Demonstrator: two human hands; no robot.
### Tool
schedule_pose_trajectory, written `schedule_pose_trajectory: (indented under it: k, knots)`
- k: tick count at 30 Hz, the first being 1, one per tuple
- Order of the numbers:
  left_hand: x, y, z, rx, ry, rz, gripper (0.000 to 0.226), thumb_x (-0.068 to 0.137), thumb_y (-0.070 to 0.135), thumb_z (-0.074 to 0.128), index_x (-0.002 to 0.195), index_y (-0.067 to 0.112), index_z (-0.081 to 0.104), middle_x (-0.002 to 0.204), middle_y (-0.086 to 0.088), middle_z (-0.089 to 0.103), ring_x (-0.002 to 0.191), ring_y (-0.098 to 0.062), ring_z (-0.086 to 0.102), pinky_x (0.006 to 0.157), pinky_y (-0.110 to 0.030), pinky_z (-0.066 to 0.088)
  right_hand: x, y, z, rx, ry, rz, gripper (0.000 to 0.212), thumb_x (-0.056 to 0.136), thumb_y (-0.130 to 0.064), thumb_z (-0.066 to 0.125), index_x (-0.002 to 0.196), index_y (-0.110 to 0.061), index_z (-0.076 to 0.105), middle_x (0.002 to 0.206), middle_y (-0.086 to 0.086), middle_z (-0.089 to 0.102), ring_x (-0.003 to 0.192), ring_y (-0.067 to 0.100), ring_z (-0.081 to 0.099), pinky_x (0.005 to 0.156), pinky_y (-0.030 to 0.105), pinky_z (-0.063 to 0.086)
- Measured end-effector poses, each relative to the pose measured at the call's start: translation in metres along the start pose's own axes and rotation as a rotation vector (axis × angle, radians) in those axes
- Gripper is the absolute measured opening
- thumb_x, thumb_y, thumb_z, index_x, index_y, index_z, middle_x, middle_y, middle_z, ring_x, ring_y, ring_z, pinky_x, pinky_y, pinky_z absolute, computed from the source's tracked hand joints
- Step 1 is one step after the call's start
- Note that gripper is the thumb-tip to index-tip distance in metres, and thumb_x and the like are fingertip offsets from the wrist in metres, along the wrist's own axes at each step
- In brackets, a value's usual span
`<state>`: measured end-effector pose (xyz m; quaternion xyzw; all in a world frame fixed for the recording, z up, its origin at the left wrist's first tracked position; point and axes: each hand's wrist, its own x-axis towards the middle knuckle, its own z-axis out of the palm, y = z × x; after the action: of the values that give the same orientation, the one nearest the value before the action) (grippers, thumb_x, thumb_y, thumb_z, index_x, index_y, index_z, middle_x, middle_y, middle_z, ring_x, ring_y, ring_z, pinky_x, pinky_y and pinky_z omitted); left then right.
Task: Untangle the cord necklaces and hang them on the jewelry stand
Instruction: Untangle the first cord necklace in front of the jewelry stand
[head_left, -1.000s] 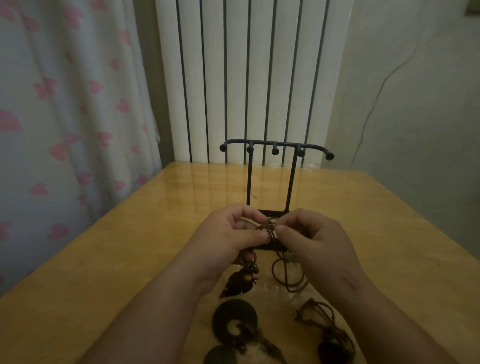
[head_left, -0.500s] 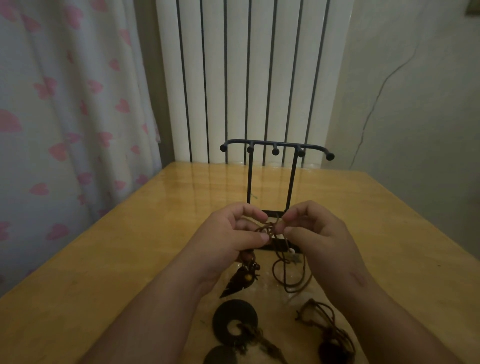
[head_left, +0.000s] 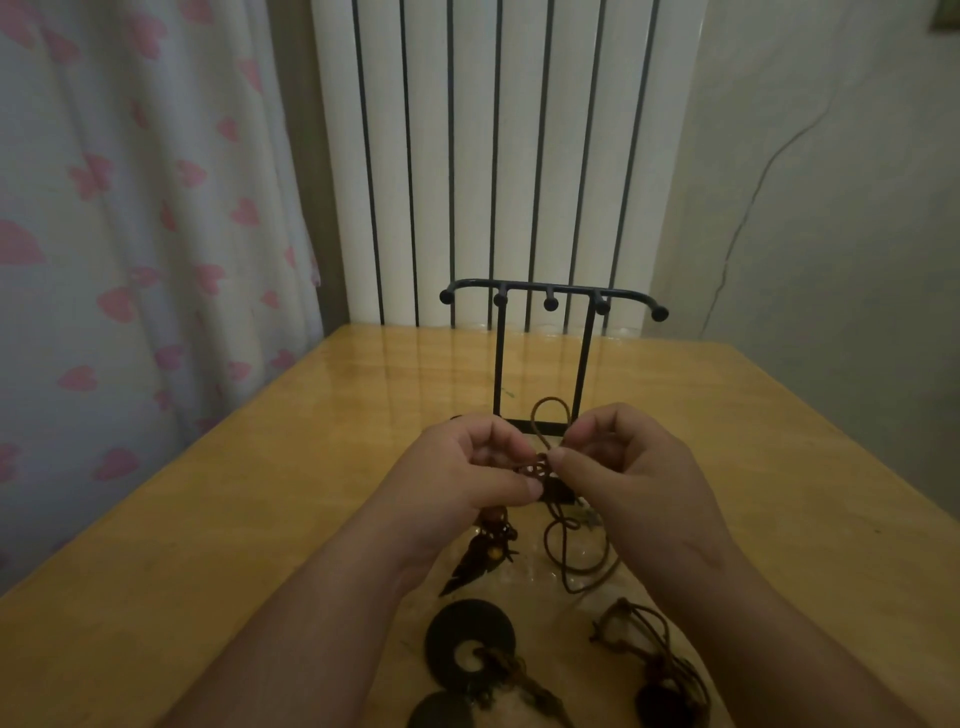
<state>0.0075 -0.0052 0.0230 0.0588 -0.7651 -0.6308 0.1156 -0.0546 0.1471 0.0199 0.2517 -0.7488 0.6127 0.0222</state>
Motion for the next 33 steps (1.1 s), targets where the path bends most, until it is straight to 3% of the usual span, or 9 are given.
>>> schedule_pose_trajectory:
  k: [4,9,14,18,21,26,28,30,33]
  knots:
    - [-0.0011,0.0010,0.0006,-0.019,0.008,0.006,0.010,0.087,0.027,0.068,0.078,0.025,0.072,0.074,0.006,0.067,0.067,-0.008,0.059,0.062,-0.027,0.045,-0.0003,0.0004,0.0001,-0.027,0.018,-0.042,0.005,0.083,-0.024,0.069,0.084,-0.025,0.064,0.080,0.001,0.069,0.073,0.013,0.065,0.063,0.027,0.056]
    - [-0.0016,0.0004,0.0015,0.034,0.024,-0.003,0.016,0.092,0.017,0.064,0.082,0.021,0.076,0.073,0.004,0.070,0.063,-0.012,0.056,0.065,-0.031,0.049,-0.0006,-0.0003,-0.0019,-0.055,0.000,-0.056,0.004,0.083,-0.025,0.069,0.084,-0.027,0.066,0.080,-0.002,0.070,0.075,0.015,0.066,0.065,0.032,0.058]
    - [-0.0001,-0.0022,0.0027,0.097,0.014,-0.013,0.021,0.097,0.015,0.057,0.083,0.022,0.071,0.068,0.007,0.064,0.062,-0.009,0.054,0.064,-0.030,0.048,-0.0017,-0.0003,-0.0006,-0.102,-0.051,-0.025,0.003,0.079,-0.027,0.067,0.077,-0.029,0.069,0.077,0.002,0.070,0.076,0.025,0.065,0.070,0.048,0.058]
    - [-0.0001,-0.0027,0.0028,0.112,-0.008,-0.008,0.023,0.098,0.016,0.054,0.082,0.023,0.069,0.068,0.008,0.062,0.062,-0.009,0.052,0.065,-0.031,0.048,-0.0010,0.0012,-0.0007,-0.175,-0.087,-0.015,0.003,0.080,-0.031,0.071,0.077,-0.031,0.070,0.074,-0.013,0.068,0.070,0.012,0.061,0.064,0.034,0.055]
    - [0.0001,-0.0041,0.0026,0.116,-0.011,-0.017,0.023,0.099,0.017,0.053,0.084,0.024,0.069,0.070,0.006,0.061,0.064,-0.011,0.052,0.067,-0.032,0.048,-0.0010,0.0007,-0.0015,-0.250,-0.118,-0.028,0.005,0.084,-0.034,0.069,0.079,-0.034,0.069,0.073,-0.023,0.066,0.069,0.000,0.059,0.054,0.016,0.048]
    - [0.0012,-0.0054,0.0011,0.081,0.032,-0.024,0.024,0.101,0.019,0.050,0.086,0.023,0.068,0.067,0.007,0.058,0.061,-0.010,0.049,0.065,-0.031,0.046,0.0011,-0.0011,-0.0028,-0.150,-0.092,0.087,0.012,0.092,-0.028,0.060,0.084,-0.023,0.067,0.082,0.000,0.070,0.076,0.017,0.065,0.064,0.031,0.055]
    - [0.0024,-0.0049,-0.0001,0.022,0.043,-0.038,0.023,0.101,0.019,0.048,0.090,0.020,0.069,0.064,0.007,0.055,0.059,-0.009,0.047,0.061,-0.029,0.043,0.0036,-0.0021,-0.0052,-0.068,-0.039,0.159,0.015,0.095,-0.025,0.056,0.088,-0.018,0.066,0.087,0.001,0.070,0.079,0.016,0.064,0.061,0.028,0.052]
    - [0.0025,-0.0041,-0.0011,-0.053,0.057,-0.041,0.022,0.101,0.022,0.050,0.094,0.019,0.070,0.062,0.008,0.052,0.058,-0.010,0.044,0.058,-0.028,0.040,0.0047,-0.0036,-0.0072,0.029,-0.001,0.223,0.014,0.096,-0.021,0.054,0.091,-0.015,0.065,0.085,0.001,0.071,0.068,0.009,0.059,0.059,0.026,0.045]
    - [0.0008,-0.0027,-0.0017,0.004,0.052,-0.011,0.024,0.088,0.046,0.062,0.096,0.025,0.072,0.059,0.017,0.054,0.059,-0.005,0.046,0.060,-0.026,0.040,0.0045,-0.0040,-0.0086,0.120,0.012,0.272,0.006,0.093,-0.015,0.058,0.095,-0.015,0.064,0.078,0.002,0.072,0.049,0.001,0.052,0.051,0.022,0.043]
